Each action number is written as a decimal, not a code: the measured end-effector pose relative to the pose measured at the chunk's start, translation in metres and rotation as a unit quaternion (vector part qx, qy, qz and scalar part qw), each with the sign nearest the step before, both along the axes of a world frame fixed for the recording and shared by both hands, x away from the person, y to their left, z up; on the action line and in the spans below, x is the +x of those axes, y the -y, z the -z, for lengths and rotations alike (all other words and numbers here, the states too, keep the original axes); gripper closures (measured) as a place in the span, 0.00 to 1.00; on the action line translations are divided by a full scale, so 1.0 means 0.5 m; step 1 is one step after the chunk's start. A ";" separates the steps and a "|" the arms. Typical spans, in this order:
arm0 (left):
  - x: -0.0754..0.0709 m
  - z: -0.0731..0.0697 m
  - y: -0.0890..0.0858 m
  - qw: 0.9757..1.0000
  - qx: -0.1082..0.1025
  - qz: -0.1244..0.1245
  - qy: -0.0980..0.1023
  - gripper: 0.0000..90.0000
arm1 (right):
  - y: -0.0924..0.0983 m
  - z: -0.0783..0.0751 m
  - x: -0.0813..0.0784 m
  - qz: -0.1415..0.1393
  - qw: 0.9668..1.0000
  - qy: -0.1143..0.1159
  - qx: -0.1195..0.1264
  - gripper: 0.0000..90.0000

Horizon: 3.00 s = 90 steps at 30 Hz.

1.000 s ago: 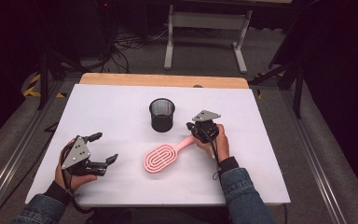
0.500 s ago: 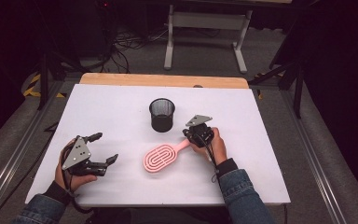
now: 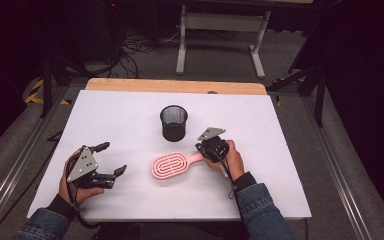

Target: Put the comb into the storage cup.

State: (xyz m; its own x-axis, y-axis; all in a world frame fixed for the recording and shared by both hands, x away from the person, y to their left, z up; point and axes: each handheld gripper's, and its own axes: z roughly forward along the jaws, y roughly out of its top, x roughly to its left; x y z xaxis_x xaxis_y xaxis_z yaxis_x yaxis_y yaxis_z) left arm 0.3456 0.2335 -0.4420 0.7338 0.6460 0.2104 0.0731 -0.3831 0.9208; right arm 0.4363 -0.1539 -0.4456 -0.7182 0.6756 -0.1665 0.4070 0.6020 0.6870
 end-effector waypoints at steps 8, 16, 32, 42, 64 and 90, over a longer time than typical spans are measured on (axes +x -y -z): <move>0.000 0.001 0.001 1.000 0.001 0.000 -0.003 0.11 | -0.003 0.007 -0.006 -0.009 1.000 -0.014 -0.010 1.00; 0.000 0.002 0.001 1.000 0.003 0.000 -0.004 0.11 | 0.001 0.005 -0.023 -0.027 0.999 -0.026 -0.016 1.00; 0.002 0.003 0.002 1.000 0.005 -0.003 -0.008 0.12 | 0.013 0.005 -0.053 -0.050 0.998 -0.040 -0.017 1.00; 0.002 0.003 0.002 1.000 0.007 -0.004 -0.009 0.11 | 0.024 0.004 -0.061 -0.054 0.997 -0.042 -0.020 1.00; 0.001 0.004 0.004 1.000 0.011 -0.004 -0.008 0.11 | 0.048 0.002 -0.075 -0.054 0.997 -0.046 -0.022 0.99; 0.000 0.004 0.004 1.000 0.017 0.001 -0.010 0.11 | 0.100 -0.012 -0.094 -0.036 0.999 -0.034 -0.012 0.95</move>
State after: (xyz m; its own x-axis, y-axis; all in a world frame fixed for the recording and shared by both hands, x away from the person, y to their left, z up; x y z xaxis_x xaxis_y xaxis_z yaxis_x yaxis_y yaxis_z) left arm 0.3458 0.2316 -0.4439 0.7389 0.6377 0.2177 0.0900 -0.4135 0.9061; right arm 0.3896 -0.2040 -0.4398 -0.7750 0.6183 -0.1304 0.4076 0.6468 0.6446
